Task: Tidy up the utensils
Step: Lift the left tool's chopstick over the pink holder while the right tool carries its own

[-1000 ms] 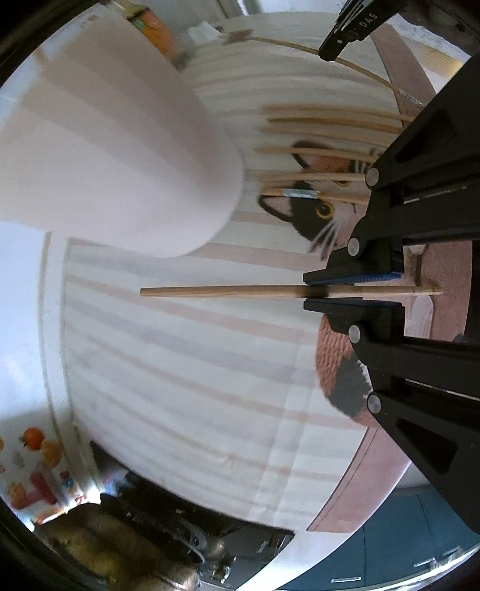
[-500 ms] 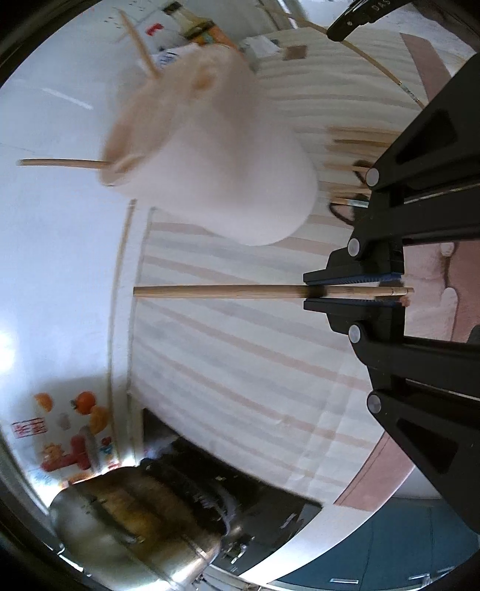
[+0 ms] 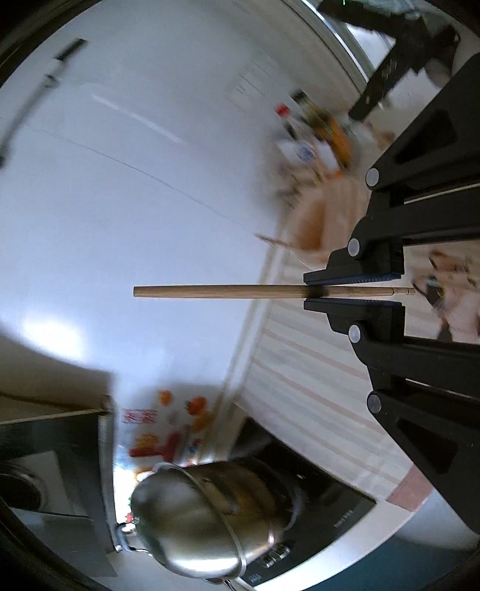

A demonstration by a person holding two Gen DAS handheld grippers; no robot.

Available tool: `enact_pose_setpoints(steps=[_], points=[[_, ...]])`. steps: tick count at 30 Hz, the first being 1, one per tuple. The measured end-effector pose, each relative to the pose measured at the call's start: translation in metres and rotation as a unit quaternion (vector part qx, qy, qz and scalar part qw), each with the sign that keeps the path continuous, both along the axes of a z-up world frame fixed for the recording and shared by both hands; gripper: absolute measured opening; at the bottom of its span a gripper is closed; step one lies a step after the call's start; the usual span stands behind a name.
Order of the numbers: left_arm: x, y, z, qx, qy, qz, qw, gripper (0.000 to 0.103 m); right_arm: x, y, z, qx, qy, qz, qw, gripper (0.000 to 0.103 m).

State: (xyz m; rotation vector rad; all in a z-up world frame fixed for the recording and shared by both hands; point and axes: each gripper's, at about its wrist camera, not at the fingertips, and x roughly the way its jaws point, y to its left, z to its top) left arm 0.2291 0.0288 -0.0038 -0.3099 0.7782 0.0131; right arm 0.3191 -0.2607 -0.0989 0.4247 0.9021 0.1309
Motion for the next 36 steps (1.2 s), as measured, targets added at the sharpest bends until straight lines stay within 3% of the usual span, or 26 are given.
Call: enact_pose_setpoints(steps=[4,9,14,21,27,31,35,36], points=[[0.016,-0.01,0.033,-0.007,-0.032,-0.014,0.9994,0.004,0.026,0.014,0.028,0.003,-0.038,0.002,0.999,0.007],[0.046,-0.032,0.041,0.002,-0.055,-0.033,0.998,0.004,0.069,0.025,0.045,0.005,-0.073,-0.012,0.997,0.007],[0.078,-0.05,0.025,-0.001,-0.047,-0.035,0.9983,0.004,0.102,0.032,0.051,-0.007,-0.085,-0.023,0.996,0.007],[0.118,-0.045,-0.01,-0.032,-0.016,-0.008,0.9993,0.004,0.128,0.038,0.04,-0.031,-0.094,-0.041,0.994,0.007],[0.13,-0.056,-0.035,0.005,-0.01,-0.004,0.9999,0.004,0.134,0.039,0.024,-0.049,-0.094,-0.04,0.994,0.007],[0.137,-0.068,-0.05,0.027,0.012,-0.026,0.9992,0.005,0.136,0.043,0.013,-0.068,-0.088,-0.033,0.993,0.007],[0.132,-0.067,-0.046,0.012,0.033,-0.043,0.9984,0.012,0.143,0.049,0.0,-0.062,-0.046,0.004,0.997,0.008],[0.129,-0.067,-0.041,0.017,0.033,-0.042,0.9984,0.017,0.143,0.049,-0.001,-0.057,-0.037,0.01,0.998,0.014]])
